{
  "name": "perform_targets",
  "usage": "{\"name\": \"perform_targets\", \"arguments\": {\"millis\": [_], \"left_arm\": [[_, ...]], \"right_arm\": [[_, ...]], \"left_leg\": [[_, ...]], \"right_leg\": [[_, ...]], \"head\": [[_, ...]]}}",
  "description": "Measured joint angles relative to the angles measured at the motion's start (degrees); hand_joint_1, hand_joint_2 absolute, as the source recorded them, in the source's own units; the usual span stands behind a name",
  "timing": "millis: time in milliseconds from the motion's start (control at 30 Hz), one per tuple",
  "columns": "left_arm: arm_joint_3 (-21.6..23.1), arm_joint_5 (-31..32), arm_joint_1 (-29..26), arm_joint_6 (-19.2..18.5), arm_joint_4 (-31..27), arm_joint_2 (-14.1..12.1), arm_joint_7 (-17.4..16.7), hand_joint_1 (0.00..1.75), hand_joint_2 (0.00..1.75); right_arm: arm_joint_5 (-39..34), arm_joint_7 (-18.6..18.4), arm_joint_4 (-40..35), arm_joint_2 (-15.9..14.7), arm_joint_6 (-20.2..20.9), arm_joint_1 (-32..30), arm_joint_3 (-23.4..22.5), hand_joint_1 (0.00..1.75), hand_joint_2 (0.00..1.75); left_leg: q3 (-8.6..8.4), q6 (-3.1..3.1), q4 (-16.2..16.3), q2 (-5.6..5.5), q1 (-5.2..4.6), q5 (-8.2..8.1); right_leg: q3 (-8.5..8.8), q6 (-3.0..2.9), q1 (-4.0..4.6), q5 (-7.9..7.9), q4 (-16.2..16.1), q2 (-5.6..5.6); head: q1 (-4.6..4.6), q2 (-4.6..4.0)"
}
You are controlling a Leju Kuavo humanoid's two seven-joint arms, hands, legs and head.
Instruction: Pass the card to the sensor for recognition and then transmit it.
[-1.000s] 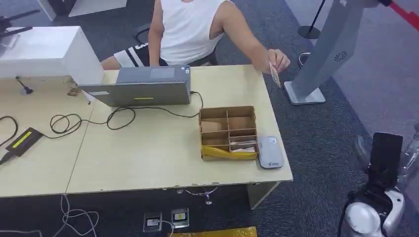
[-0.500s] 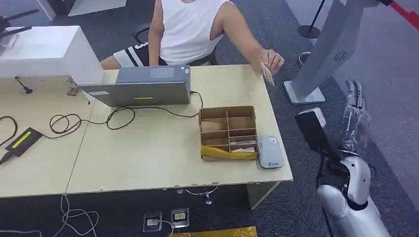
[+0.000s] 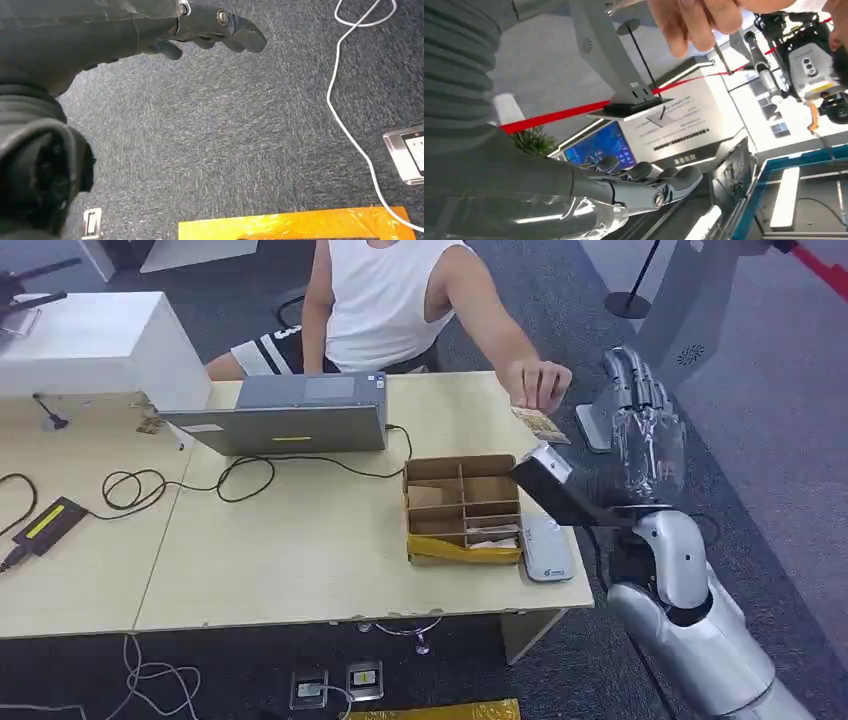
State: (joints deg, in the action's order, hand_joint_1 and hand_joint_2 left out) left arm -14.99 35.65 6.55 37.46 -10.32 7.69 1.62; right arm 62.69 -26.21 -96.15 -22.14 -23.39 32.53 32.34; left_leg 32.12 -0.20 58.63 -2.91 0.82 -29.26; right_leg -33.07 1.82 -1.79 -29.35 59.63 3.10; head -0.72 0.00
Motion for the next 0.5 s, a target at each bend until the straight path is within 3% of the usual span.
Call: {"name": "perform_targets", "arguments": {"millis": [267,500], "left_arm": [[2.5,0.4,0.1,-0.7,0.0,-0.3,-0.6,0.0,0.0],[3.3,-0.1,0.3,-0.6,-0.2,-0.5,-1.2,0.0,0.0]], "right_arm": [[0.6,-0.5,5.8,0.1,2.0,7.0,7.8,0.0,1.75],[-0.5,-0.6,11.1,1.2,2.6,10.5,11.3,0.0,1.75]], "left_leg": [[0.04,0.0,0.0,0.04,0.0,-0.01],[0.08,0.0,0.0,-0.03,0.01,-0.01]], "right_leg": [[-0.08,0.0,0.0,-0.01,0.0,0.0],[-0.07,0.0,0.01,0.0,0.0,-0.03]], "head": [[0.0,0.0],[-0.04,0.0]]}}
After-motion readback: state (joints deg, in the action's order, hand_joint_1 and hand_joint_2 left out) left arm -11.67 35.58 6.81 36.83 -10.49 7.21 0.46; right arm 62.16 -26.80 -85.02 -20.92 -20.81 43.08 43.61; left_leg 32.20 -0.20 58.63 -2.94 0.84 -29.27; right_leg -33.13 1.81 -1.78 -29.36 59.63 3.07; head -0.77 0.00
